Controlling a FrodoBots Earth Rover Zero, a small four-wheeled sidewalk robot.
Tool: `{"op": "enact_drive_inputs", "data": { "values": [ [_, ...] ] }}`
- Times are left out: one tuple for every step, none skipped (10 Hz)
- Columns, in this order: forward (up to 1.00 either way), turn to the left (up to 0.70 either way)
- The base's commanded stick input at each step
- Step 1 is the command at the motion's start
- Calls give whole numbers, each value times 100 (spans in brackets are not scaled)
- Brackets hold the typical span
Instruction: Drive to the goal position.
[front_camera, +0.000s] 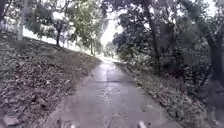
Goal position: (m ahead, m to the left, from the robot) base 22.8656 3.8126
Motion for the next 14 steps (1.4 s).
{"op": "enact_drive_inputs", "data": {
  "values": [
    [85,0],
    [85,0],
    [85,0],
    [85,0],
    [85,0],
    [85,0],
    [85,0],
    [85,0],
    [85,0],
    [85,0],
    [85,0],
    [85,0],
    [85,0],
    [85,0]
  ]
}}
